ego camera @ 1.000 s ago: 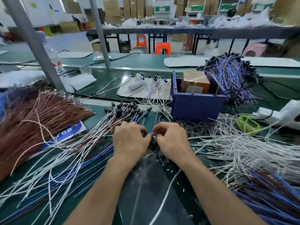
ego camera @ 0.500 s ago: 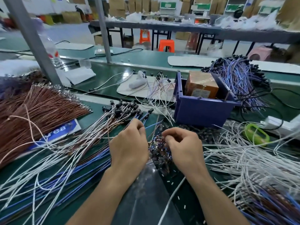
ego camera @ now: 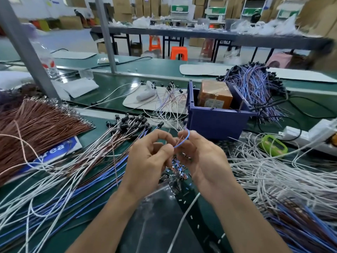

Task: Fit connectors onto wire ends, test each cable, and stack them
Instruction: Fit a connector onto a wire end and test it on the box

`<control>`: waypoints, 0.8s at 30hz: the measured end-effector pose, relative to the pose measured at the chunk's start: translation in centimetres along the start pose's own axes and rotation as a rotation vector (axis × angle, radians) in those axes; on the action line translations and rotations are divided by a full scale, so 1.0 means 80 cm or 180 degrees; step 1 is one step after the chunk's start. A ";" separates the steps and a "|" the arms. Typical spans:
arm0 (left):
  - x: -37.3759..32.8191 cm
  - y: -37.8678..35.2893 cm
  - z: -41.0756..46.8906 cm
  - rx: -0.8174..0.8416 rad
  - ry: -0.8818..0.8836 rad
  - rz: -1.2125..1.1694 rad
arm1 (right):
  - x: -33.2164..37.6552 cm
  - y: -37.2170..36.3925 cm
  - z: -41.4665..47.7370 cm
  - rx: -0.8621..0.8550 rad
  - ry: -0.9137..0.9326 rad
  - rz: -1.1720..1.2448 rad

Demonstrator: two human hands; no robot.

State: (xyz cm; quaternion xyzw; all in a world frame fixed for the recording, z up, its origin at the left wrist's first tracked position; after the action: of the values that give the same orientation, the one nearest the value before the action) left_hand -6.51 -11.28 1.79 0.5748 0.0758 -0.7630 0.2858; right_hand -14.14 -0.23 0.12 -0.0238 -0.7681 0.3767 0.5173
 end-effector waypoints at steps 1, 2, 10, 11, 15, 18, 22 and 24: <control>0.002 -0.003 0.000 0.0039 0.0037 0.0051 | 0.007 -0.003 -0.002 0.0069 0.0034 0.0167; 0.004 -0.004 0.000 0.0044 0.0083 0.0112 | 0.014 -0.005 -0.004 0.0155 0.0061 0.0299; 0.006 -0.019 0.003 0.0763 0.0360 0.0662 | 0.075 0.049 -0.013 -0.0347 0.0505 0.1168; 0.009 -0.021 0.002 0.0957 0.0558 0.0555 | 0.087 0.063 -0.013 -0.0414 0.0588 0.1283; 0.013 -0.031 -0.015 0.2128 0.0998 0.0671 | 0.111 0.118 -0.015 -0.0760 0.0816 0.1151; 0.008 -0.026 -0.016 0.2399 0.1029 0.0960 | 0.114 0.135 -0.018 -0.0800 0.0907 0.1190; 0.015 -0.019 0.030 0.1539 0.0770 0.2343 | 0.113 0.116 -0.018 -0.0239 0.0795 0.0285; 0.011 -0.040 0.043 0.1417 0.0576 0.2596 | 0.099 0.102 -0.015 0.0022 0.0679 -0.0793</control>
State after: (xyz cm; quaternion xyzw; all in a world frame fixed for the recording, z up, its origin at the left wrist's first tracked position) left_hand -11.20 -10.50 1.40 0.6692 -0.2970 -0.5331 0.4241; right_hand -19.70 9.66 1.53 0.0335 -0.7046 0.3076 0.6386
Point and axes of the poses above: each hand's wrist, its own z-axis towards the middle knuckle, its own y-axis out of the back of the hand, x = y × z, the point moved 8 cm from there along z, towards the middle knuckle, and after that the axes turned 9 degrees about z, right-handed, at the moved point
